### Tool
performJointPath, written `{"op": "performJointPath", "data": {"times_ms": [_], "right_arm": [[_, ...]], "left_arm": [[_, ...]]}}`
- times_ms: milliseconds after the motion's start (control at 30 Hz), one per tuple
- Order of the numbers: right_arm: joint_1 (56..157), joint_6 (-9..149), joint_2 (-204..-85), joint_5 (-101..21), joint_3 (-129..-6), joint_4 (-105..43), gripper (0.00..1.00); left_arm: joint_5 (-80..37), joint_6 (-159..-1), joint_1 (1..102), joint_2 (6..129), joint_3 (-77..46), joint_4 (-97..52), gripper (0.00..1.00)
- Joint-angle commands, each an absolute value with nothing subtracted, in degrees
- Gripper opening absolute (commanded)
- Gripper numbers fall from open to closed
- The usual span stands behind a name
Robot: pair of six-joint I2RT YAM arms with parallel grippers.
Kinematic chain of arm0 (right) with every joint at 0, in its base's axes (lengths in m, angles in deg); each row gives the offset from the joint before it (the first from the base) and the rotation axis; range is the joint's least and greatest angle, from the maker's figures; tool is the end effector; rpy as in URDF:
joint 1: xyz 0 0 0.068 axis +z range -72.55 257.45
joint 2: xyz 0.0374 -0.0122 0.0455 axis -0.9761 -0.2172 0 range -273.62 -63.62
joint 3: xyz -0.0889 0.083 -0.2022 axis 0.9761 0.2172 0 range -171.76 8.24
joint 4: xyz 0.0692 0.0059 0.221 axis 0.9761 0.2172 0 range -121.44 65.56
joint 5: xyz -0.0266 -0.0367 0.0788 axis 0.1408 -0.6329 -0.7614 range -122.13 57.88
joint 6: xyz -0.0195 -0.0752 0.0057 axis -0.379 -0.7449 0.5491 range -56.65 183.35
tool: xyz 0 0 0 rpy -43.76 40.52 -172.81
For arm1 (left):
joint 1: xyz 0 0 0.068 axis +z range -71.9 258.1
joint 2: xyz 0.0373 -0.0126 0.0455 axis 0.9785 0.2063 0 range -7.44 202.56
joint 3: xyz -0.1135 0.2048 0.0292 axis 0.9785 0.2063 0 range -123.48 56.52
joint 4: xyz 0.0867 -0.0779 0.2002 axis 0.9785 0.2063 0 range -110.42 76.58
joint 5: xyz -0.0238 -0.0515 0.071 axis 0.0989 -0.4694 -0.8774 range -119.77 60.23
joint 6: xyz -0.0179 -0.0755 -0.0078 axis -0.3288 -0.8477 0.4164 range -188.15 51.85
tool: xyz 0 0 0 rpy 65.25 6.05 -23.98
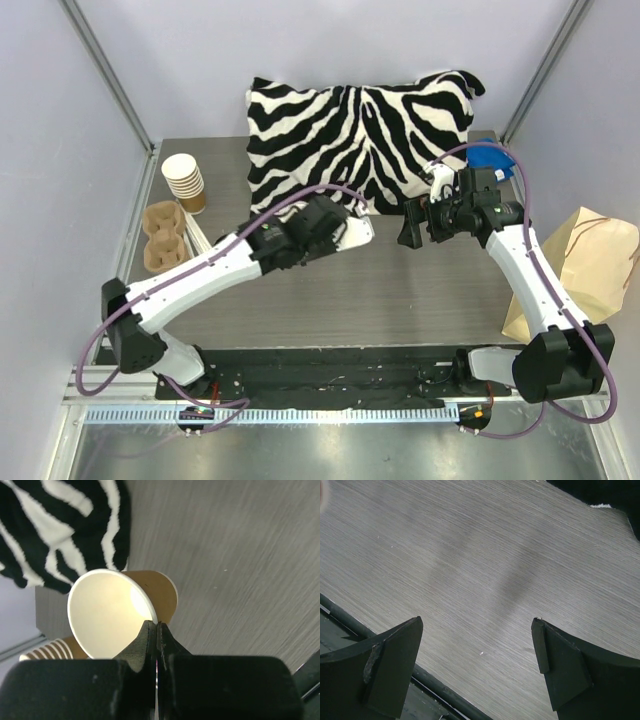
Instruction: Pack the takeout coffee
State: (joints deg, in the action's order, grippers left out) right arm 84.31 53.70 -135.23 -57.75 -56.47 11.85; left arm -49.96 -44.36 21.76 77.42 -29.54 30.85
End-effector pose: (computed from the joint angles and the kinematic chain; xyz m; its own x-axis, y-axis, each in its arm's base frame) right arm 0.2479 0.0588 0.2588 -0.6879 -0.2348 -0.6868 -0.5049 0.8346 0.2204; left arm 0.1848 -0.2361 0.2981 -0.1233 0.8682 -0.4806 0.7739 0.3873 0.5010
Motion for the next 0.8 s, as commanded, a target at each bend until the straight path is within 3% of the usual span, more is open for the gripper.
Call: {"op": "performJointPath", "data": {"times_ms": [0,167,667,767], "right_arm": [[83.5,54.1,-132.9,-57.4,-57.4,10.2,1.00],[82.9,53.8,-132.0,-56.4,-56.5,10.5,1.00],[80.4,53.9,-130.9,-56.2,-56.1,10.9,1.00],[80.2,54.1,-131.4,-56.6,-56.4,10.8,1.00]], "left_arm": [[-53.8,-49.4,15.7,78.8,-28.5,22.9,0.00],[-50.4,-52.2,10.1,80.8,-25.5,17.8,0.00],[-48.1,-57.2,9.5,89.5,-18.9,9.2,0.00],[-48.6,-58.0,9.5,89.5,-17.6,7.8,0.04]]}}
